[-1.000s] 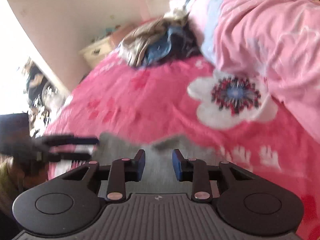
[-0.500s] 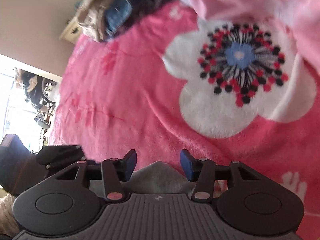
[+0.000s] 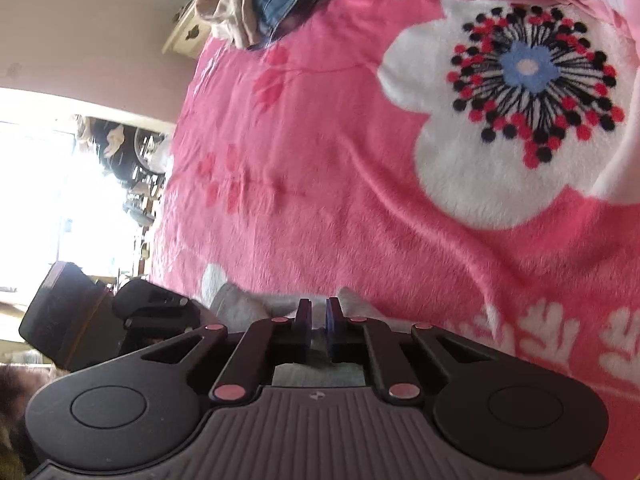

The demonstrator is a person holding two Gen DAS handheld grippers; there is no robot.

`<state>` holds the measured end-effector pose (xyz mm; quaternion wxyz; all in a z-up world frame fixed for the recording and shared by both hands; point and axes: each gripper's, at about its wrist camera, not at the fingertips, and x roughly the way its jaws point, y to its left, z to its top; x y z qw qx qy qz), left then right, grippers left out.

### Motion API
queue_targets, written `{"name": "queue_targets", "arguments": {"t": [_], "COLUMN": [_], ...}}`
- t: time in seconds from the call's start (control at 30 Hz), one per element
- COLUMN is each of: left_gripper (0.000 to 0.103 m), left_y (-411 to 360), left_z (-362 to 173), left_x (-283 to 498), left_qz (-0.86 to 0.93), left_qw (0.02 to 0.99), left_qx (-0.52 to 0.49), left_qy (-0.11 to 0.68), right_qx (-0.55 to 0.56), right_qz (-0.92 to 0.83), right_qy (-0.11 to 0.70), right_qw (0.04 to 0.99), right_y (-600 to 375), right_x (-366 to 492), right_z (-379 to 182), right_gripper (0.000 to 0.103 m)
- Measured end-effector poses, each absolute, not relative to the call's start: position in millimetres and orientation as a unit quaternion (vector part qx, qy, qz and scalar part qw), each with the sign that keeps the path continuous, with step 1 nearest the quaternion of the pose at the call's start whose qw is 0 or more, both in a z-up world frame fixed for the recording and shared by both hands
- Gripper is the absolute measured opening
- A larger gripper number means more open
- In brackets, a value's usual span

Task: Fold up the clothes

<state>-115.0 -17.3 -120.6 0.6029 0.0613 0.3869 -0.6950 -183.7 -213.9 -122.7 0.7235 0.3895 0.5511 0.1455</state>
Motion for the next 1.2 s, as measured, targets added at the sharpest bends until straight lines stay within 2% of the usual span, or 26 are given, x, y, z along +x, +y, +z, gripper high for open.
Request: {"name": "queue_targets", "arguments": {"t": [0.1,0.43,0.5,0.63,0.67,0.83,1.2], "left_gripper": [0.018,0.02,0.025,0.052,0.055,0.055,0.054], "left_y": [-18,-21,-20,-24,-26,-48,-50], "left_z": [-121,-122,-120,-119,-119,-129,-121], "left_x": [-117,-119,-116,-102,-98,-84,-111], "left_qz": [-0.7,-0.712,-0.709,-0.695,-0.691,-0.7,-0.736], "left_qw": [0.6,0.586,0.591,0.596,0.597,0.541,0.46], "left_qx": [0.067,0.079,0.088,0.12,0.13,0.205,0.291], "left_qy": [0.382,0.378,0.375,0.383,0.387,0.419,0.402], "right_qx": [0.385,0.339,0.335,0.34,0.343,0.361,0.409], "right_qz": [0.158,0.176,0.177,0.175,0.173,0.165,0.146], "right_qy": [0.562,0.628,0.631,0.631,0.63,0.616,0.551], "right_qw": [0.715,0.678,0.677,0.675,0.675,0.68,0.713], "right_y": [-211,-198,-197,-200,-200,-202,-215], "right_x": [-185,-151,-147,-150,-151,-161,-180], "right_z": [-121,-126,-124,-124,-124,-127,-119], "right_gripper": [0.005,0.004,0.004,0.004,0.004,0.004,0.004]}}
